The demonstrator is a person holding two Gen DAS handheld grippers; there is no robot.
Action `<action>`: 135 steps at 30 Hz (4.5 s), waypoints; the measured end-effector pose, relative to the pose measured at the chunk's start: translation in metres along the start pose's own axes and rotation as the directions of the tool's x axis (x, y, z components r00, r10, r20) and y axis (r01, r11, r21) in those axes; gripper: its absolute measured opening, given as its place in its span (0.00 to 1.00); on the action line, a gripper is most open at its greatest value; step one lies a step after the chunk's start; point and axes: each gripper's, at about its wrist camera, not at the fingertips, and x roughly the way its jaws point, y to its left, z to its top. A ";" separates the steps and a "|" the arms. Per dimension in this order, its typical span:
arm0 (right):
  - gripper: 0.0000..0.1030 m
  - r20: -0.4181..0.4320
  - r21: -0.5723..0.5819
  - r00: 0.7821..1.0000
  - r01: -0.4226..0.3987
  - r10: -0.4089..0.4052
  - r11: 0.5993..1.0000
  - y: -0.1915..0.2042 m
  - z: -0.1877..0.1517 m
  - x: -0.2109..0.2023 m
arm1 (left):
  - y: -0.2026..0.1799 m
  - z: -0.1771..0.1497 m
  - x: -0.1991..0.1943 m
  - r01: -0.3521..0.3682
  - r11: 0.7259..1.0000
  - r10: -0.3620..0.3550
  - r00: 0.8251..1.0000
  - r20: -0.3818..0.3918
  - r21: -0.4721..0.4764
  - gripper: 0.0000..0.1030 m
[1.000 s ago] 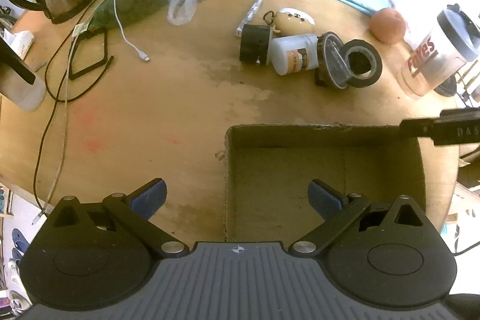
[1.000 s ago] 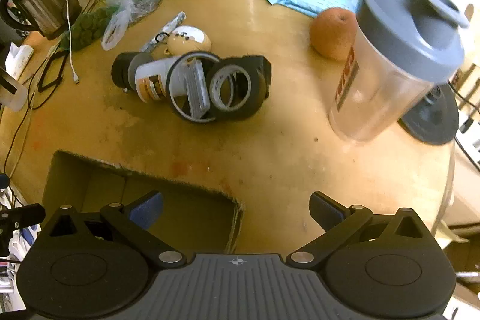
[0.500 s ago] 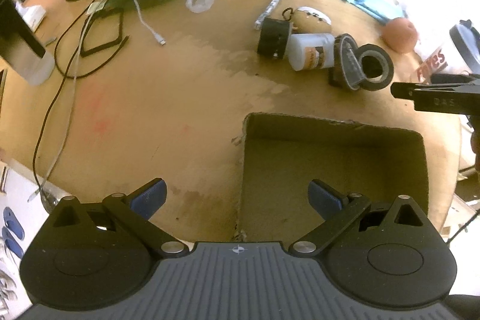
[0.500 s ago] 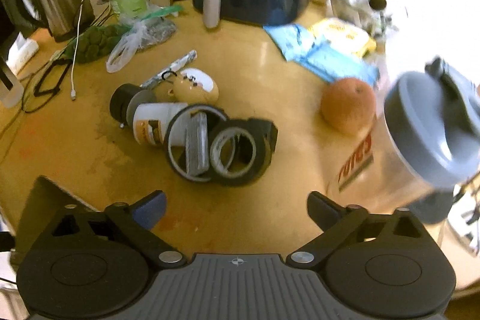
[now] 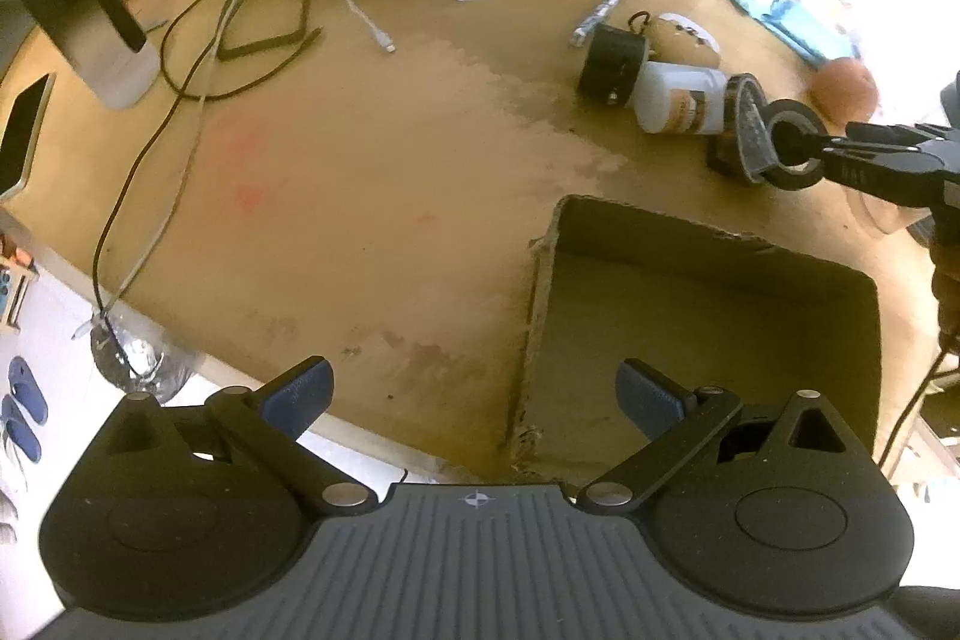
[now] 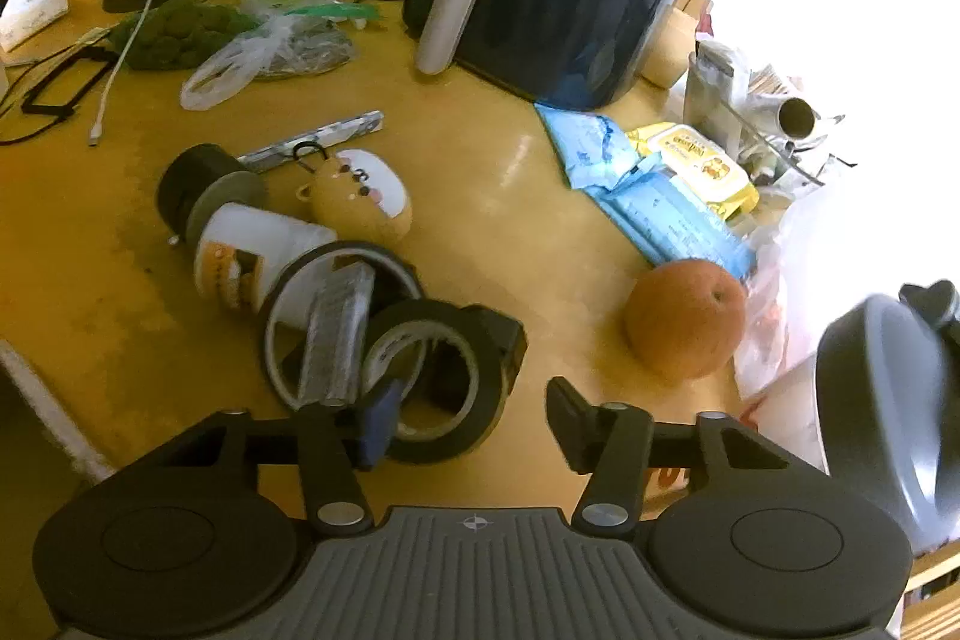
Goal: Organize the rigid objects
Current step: 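Grasp the black tape roll with the right gripper, then grasp the black cylindrical cap with the left gripper while the right gripper lifts the tape, then carry the black cap and black tape roll toward the cardboard box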
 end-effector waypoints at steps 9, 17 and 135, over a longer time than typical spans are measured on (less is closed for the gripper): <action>0.23 -0.026 -0.010 1.000 0.009 -0.010 1.000 -0.003 0.004 0.022 | 0.002 0.000 -0.001 -0.009 1.000 0.009 1.000 -0.004 -0.014 0.99; 0.18 -0.016 0.017 1.000 -0.025 0.025 1.000 -0.008 0.002 0.020 | -0.003 0.003 0.000 0.002 1.000 -0.002 1.000 -0.002 0.012 0.99; 0.18 0.061 0.390 0.964 -0.261 0.258 0.883 -0.038 -0.053 -0.093 | -0.057 0.071 -0.002 0.183 0.958 -0.220 0.964 0.153 0.221 0.38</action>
